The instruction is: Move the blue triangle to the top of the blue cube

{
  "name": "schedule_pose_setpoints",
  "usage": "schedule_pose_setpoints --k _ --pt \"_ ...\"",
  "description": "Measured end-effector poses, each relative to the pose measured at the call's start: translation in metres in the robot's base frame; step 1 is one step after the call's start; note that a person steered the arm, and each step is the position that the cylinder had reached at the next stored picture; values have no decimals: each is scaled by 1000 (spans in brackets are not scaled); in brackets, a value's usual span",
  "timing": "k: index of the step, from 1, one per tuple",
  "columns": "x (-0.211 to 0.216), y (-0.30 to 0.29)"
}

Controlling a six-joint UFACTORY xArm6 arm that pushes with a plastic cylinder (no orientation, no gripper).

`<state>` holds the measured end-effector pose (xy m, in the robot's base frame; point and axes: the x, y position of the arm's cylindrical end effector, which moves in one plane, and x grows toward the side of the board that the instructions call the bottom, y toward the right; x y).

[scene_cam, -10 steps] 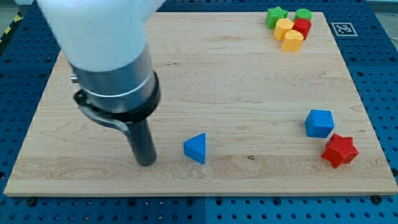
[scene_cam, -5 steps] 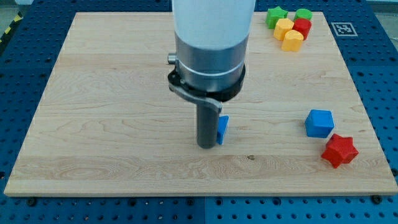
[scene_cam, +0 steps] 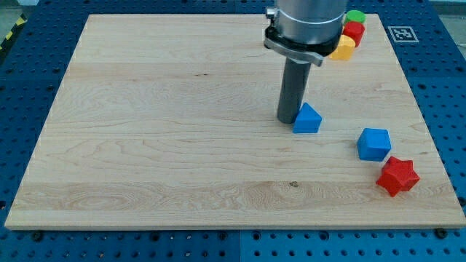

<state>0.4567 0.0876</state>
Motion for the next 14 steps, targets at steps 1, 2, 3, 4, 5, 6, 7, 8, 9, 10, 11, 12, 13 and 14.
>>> schedule_pose_setpoints --k 1,2,3,4,5,6,7,8,9,10,11,12,13,14 --pt "3 4" --pt "6 4" --pt "19 4" --pt "19 6" --pt "31 6" --pt "46 6" --pt "38 12" --pt "28 30" --pt "26 53" --pt "13 76" --pt "1 85" --pt "-5 82" --pt "-14 61" --pt "-10 35"
